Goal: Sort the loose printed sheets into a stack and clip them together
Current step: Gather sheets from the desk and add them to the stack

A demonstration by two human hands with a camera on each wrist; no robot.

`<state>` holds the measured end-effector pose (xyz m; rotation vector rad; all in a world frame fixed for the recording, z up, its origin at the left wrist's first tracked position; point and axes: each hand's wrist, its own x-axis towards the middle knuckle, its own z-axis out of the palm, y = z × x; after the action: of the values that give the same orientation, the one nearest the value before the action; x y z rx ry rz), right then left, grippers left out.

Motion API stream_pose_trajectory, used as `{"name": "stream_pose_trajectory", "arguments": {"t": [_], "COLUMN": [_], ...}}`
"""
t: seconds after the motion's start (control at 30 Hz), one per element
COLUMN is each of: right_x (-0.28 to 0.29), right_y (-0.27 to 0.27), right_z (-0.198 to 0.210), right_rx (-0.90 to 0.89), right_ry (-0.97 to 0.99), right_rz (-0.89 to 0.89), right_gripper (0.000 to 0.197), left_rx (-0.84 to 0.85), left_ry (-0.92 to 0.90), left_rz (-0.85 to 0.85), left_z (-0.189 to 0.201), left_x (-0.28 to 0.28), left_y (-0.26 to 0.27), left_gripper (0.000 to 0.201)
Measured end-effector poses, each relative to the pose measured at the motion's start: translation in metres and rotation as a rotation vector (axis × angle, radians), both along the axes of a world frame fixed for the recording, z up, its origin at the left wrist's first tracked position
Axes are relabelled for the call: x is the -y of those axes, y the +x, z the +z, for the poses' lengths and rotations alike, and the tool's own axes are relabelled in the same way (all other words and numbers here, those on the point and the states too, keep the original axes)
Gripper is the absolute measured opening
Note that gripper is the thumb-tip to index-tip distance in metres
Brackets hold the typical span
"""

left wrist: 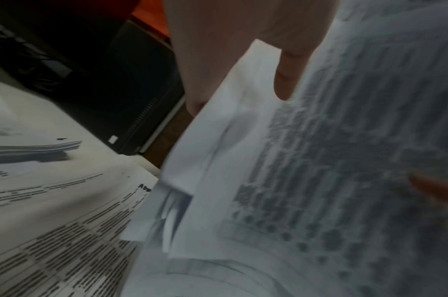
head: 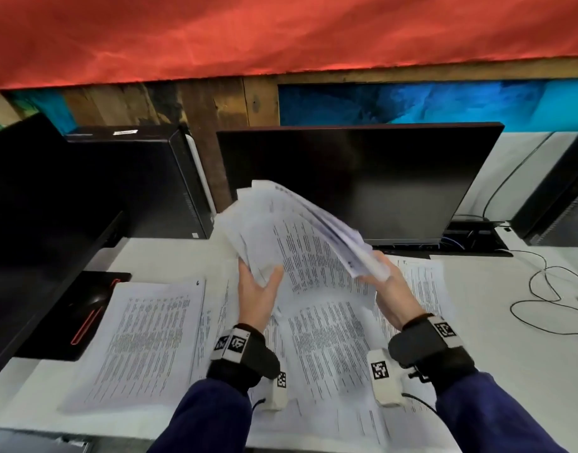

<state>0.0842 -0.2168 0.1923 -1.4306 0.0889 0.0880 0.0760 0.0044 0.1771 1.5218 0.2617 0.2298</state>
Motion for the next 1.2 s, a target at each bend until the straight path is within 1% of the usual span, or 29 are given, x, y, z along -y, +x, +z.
{"name": "stream_pose_trajectory", "arguments": {"t": [0.03,0.1,0.17,0.27,0.3,0.37,0.4,0.47,0.53,0.6,0.63,0.67,0.7,0.73,0.77,0.8,0.83,0.87,0.9,0.93,0.97,1.0,1.03,1.07,1.1,1.13,1.17,1.2], "right_x": [-0.001,-0.002,-0.006,-0.018,-0.021,-0.024,-0.025,-0.029,-0.034,-0.032,-0.027,-0.020,-0.013,-0.006,-0.001,0.000,0.000,-0.003,-0.006,-0.008,-0.010,-0.010,-0.009,-0.005,0.002,0.009,0.015,0.020], "right_y": [0.000,0.002,0.004,0.007,0.009,0.013,0.015,0.017,0.017,0.018,0.019,0.020,0.021,0.022,0.022,0.022,0.023,0.023,0.024,0.024,0.024,0.023,0.022,0.019,0.016,0.012,0.009,0.006], "right_z": [0.001,0.001,0.000,0.004,0.006,0.009,0.010,0.008,0.005,0.005,0.007,0.010,0.015,0.023,0.032,0.043,0.053,0.061,0.065,0.067,0.066,0.062,0.055,0.047,0.039,0.031,0.022,0.016], "right_rx": [0.012,0.001,-0.003,0.013,0.013,0.007,-0.002,-0.014,-0.011,-0.011,0.020,0.081,0.159,0.248,0.338,0.399,0.414,0.392,0.361,0.336,0.310,0.274,0.234,0.188,0.139,0.095,0.060,0.039], "right_ry": [-0.018,0.017,0.045,0.032,0.032,0.052,0.053,0.006,-0.051,-0.084,-0.125,-0.228,-0.394,-0.589,-0.776,-0.925,-0.992,-0.992,-0.951,-0.893,-0.822,-0.741,-0.633,-0.510,-0.387,-0.276,-0.187,-0.117], "right_rz": [-0.022,-0.079,-0.118,-0.154,-0.169,-0.196,-0.195,-0.152,-0.116,-0.148,-0.215,-0.306,-0.381,-0.412,-0.390,-0.312,-0.202,-0.097,-0.024,0.018,0.037,0.032,0.013,-0.020,-0.055,-0.076,-0.091,-0.095], "right_gripper": [0.038,0.059,0.065,0.060,0.052,0.030,0.025,0.025,0.023,0.027,0.037,0.051,0.067,0.078,0.083,0.081,0.075,0.065,0.050,0.032,0.019,0.014,0.011,0.011,0.015,0.019,0.021,0.023], "left_rx": [0.010,0.004,-0.011,-0.038,-0.040,-0.034,-0.043,-0.065,-0.064,-0.059,-0.039,-0.003,0.045,0.106,0.172,0.244,0.312,0.378,0.436,0.488,0.518,0.524,0.515,0.479,0.417,0.335,0.251,0.180], "left_ry": [0.015,0.041,0.056,0.078,0.090,0.104,0.109,0.123,0.155,0.217,0.257,0.312,0.386,0.479,0.583,0.694,0.807,0.914,1.008,1.081,1.135,1.178,1.215,1.243,1.254,1.244,1.180,1.041], "left_rz": [-0.003,-0.009,-0.018,-0.033,-0.023,-0.006,-0.010,-0.026,-0.012,0.015,0.018,0.011,-0.001,-0.014,-0.033,-0.053,-0.073,-0.092,-0.115,-0.141,-0.158,-0.159,-0.118,-0.040,0.056,0.165,0.260,0.304], "left_z": [0.002,0.008,0.012,0.013,0.013,0.011,0.008,0.002,0.001,0.004,0.007,0.011,0.016,0.021,0.026,0.033,0.039,0.047,0.055,0.062,0.066,0.067,0.065,0.060,0.053,0.049,0.039,0.032], "left_x": [0.003,0.007,0.010,0.011,0.010,0.008,0.007,0.008,0.010,0.008,0.007,0.004,0.000,-0.003,-0.005,-0.006,-0.004,0.000,0.006,0.013,0.018,0.020,0.019,0.015,0.006,-0.003,-0.014,-0.023], "left_y": [-0.002,-0.006,-0.007,-0.003,0.000,0.003,0.004,0.005,0.007,0.011,0.014,0.017,0.019,0.023,0.026,0.029,0.031,0.032,0.032,0.030,0.028,0.026,0.025,0.024,0.025,0.023,0.024,0.024], "left_gripper": [0.077,0.078,0.078,0.078,0.076,0.070,0.068,0.065,0.055,0.047,0.045,0.043,0.040,0.033,0.025,0.019,0.015,0.014,0.015,0.016,0.017,0.016,0.013,0.014,0.022,0.036,0.052,0.068]}}
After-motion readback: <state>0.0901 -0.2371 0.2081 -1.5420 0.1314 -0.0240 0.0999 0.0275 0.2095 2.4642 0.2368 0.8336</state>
